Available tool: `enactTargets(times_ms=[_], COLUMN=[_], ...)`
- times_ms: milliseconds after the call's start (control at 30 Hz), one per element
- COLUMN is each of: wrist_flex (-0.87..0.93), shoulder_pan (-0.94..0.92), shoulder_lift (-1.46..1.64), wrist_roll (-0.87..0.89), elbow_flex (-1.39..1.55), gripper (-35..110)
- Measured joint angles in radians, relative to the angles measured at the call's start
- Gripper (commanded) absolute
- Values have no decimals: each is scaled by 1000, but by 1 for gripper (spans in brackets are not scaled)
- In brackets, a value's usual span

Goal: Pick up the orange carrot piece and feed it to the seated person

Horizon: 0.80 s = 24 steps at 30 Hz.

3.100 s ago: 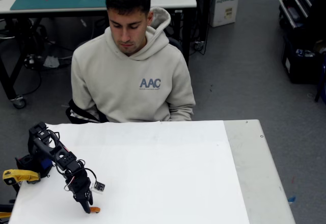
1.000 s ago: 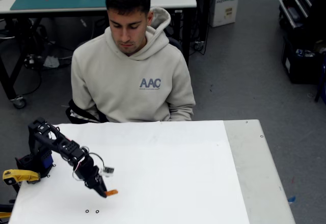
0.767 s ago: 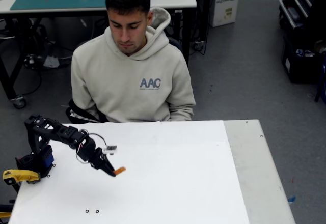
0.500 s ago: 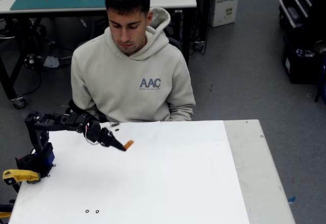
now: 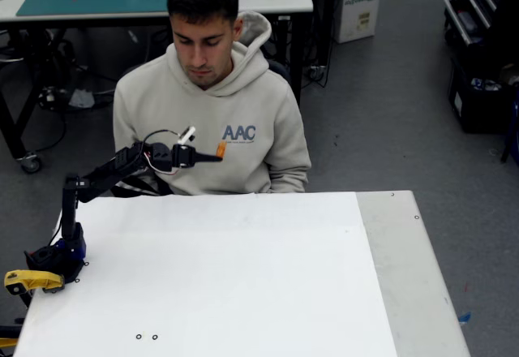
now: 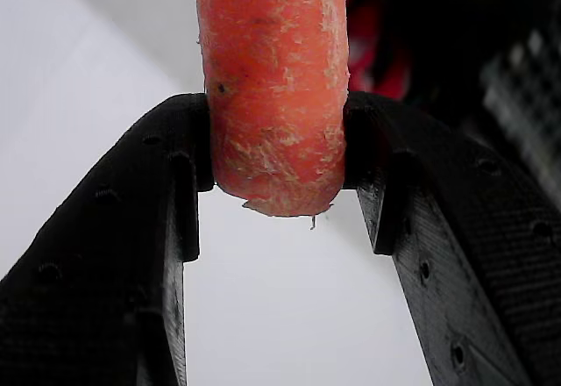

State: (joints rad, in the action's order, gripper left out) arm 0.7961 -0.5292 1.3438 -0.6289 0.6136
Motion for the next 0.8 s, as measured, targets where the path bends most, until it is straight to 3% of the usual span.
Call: enactTargets(times_ms=[433,800], wrist_flex=[0,0], shoulder_pan=[235,383], shoulder_lift=[-325,-522], wrist_roll=[-345,-583], elbow_flex=[-580,-839], gripper=[-2,-2])
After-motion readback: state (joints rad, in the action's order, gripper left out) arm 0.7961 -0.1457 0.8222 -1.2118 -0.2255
